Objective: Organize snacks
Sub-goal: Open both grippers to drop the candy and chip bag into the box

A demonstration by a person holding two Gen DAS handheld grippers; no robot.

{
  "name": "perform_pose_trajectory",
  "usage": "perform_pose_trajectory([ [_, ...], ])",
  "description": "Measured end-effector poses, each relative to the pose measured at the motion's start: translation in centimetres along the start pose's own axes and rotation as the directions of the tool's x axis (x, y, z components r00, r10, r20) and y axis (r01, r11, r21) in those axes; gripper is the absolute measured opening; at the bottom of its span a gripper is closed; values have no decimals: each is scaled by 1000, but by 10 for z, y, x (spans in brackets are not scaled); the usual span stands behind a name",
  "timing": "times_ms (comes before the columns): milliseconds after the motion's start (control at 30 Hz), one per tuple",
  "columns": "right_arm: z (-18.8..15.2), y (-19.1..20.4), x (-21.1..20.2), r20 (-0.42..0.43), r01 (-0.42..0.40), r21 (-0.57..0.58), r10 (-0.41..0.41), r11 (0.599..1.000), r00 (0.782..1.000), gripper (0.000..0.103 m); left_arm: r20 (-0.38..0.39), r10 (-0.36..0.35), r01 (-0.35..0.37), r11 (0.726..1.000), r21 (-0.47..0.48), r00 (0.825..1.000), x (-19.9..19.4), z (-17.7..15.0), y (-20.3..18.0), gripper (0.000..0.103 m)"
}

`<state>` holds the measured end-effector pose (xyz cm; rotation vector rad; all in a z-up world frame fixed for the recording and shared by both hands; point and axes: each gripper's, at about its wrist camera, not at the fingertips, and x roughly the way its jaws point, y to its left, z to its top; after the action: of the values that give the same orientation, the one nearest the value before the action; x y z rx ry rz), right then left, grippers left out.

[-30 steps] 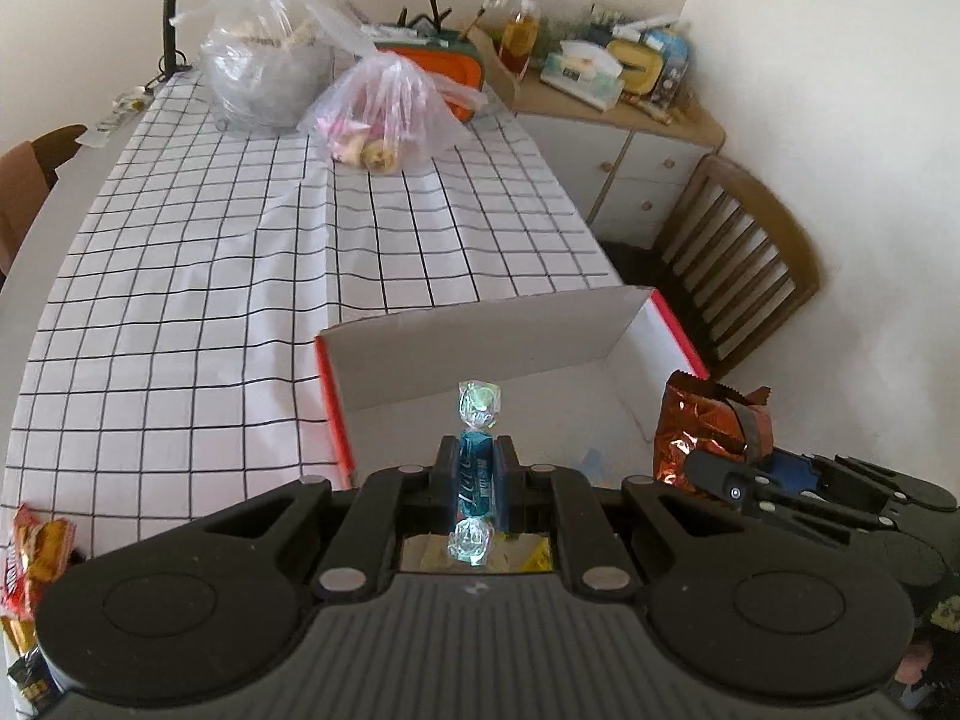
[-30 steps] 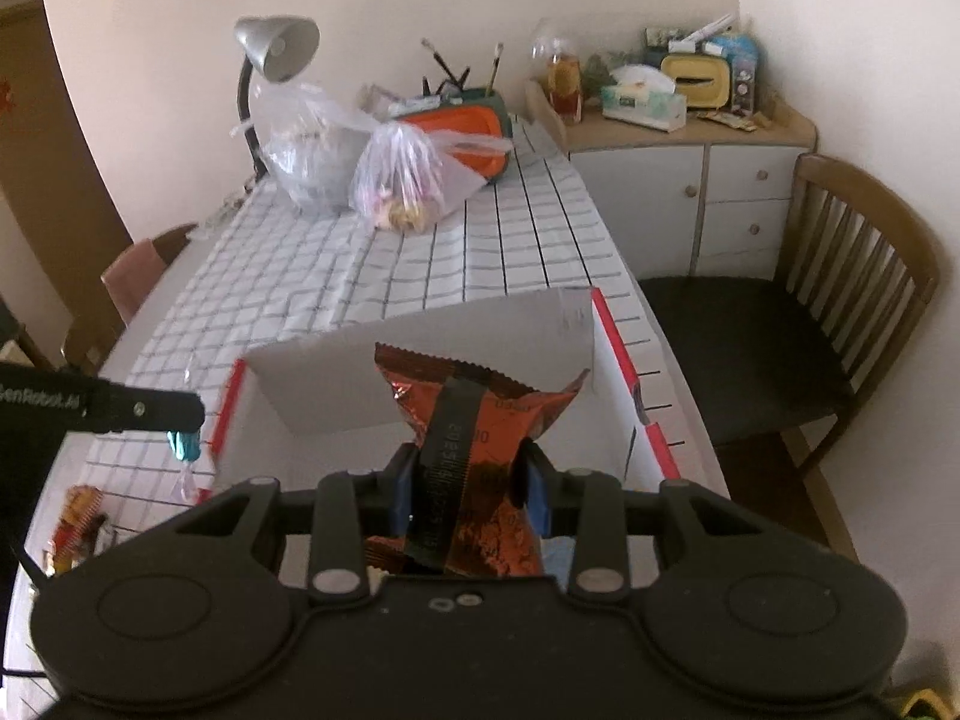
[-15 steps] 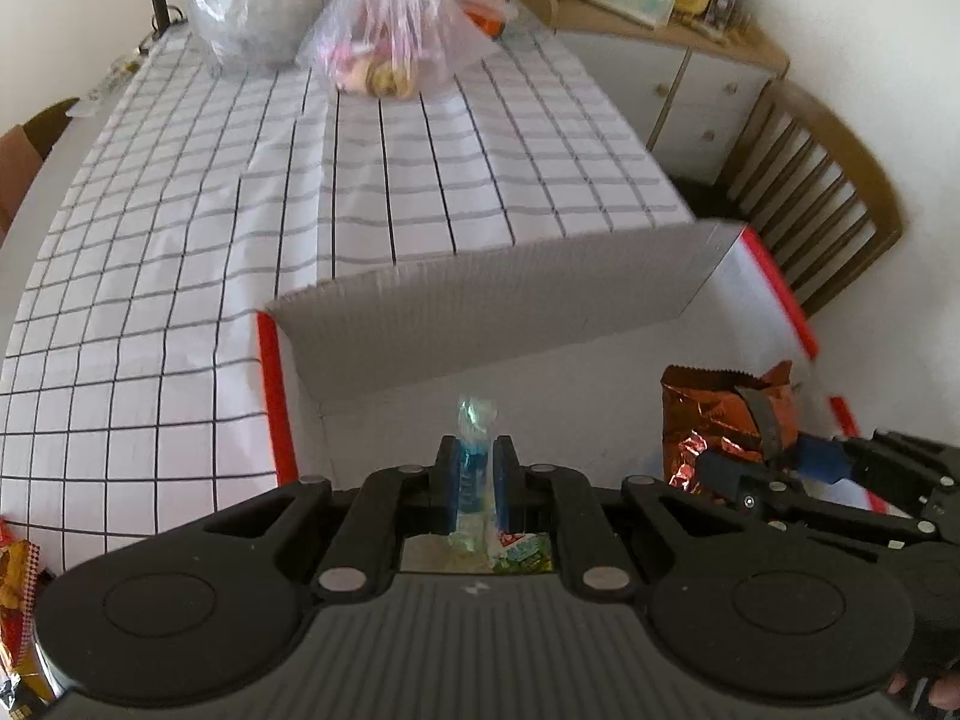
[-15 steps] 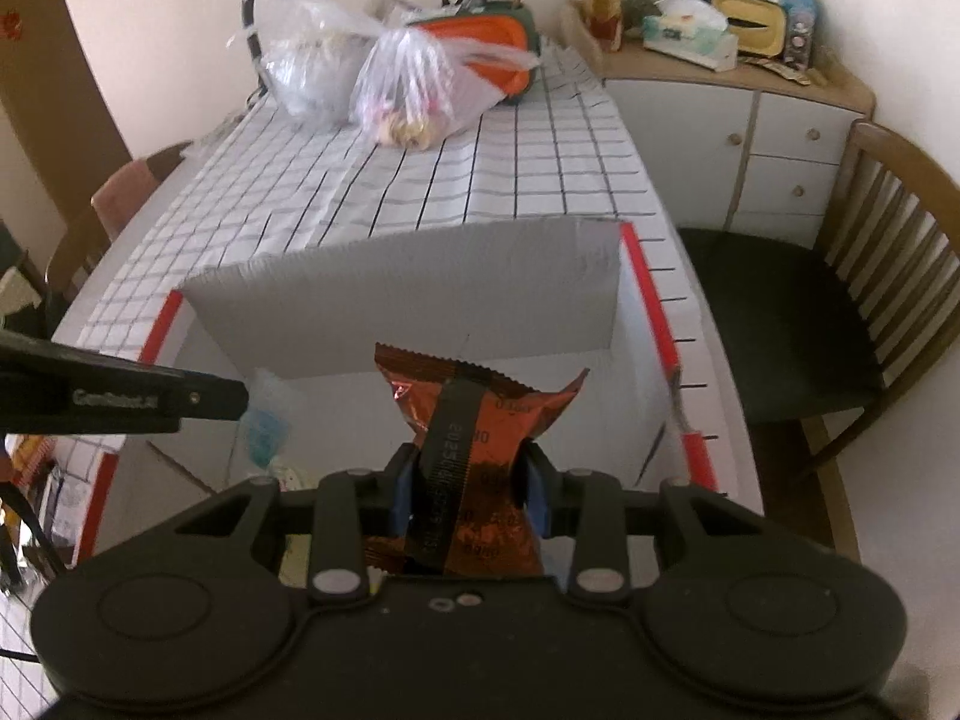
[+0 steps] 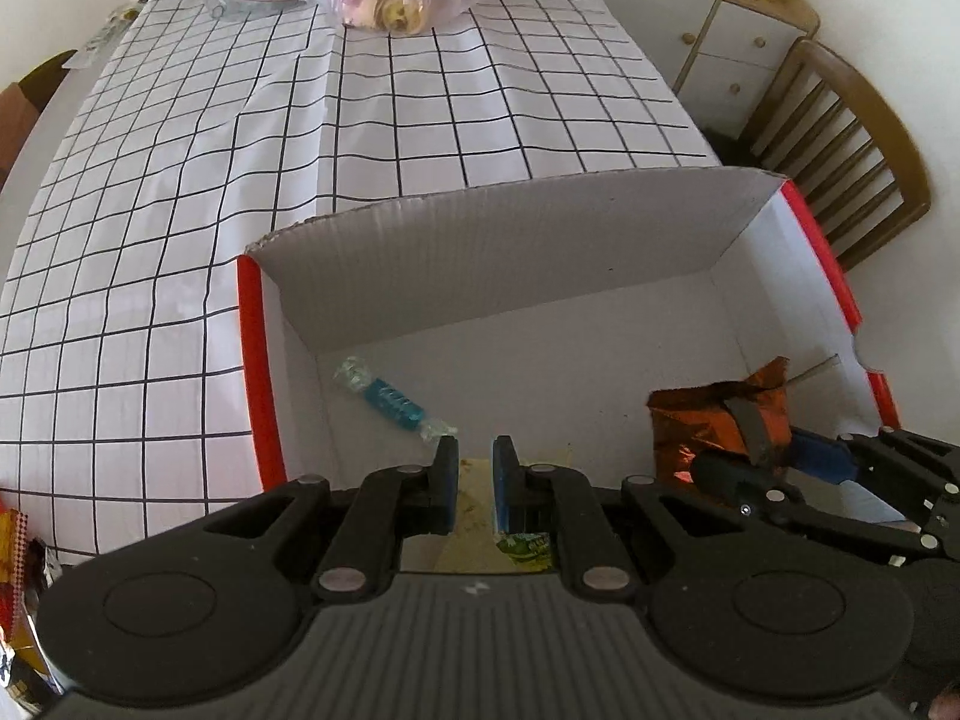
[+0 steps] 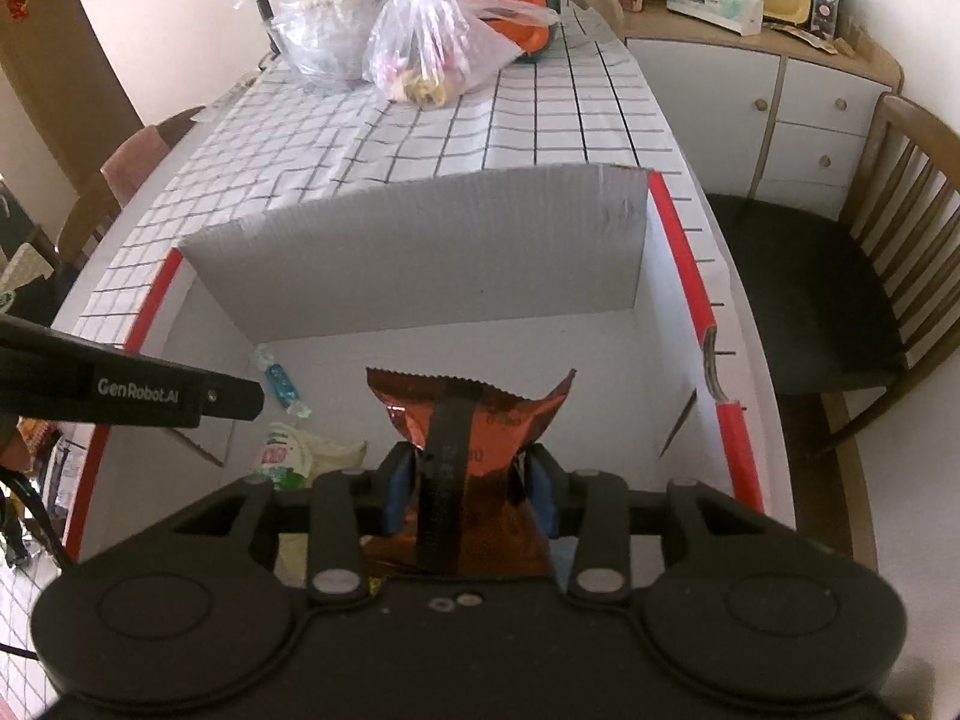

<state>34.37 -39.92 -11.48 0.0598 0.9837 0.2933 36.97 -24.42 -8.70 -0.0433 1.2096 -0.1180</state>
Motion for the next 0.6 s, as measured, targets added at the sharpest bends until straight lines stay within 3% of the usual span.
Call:
perform_pose_trajectory([
  [367, 0, 3, -28, 56, -48, -6, 49, 999, 997, 50, 77, -21, 24, 999, -39, 997, -29, -17, 11, 19],
  [467, -1, 8, -37, 76, -59, -12, 60, 998, 995, 55, 108, -26, 31, 999, -45, 994, -40, -24, 14, 28],
  [600, -4, 14, -50, 105, -86, -19, 88, 996, 991, 65, 137, -37, 44, 998, -51, 990, -53, -32, 19, 29],
])
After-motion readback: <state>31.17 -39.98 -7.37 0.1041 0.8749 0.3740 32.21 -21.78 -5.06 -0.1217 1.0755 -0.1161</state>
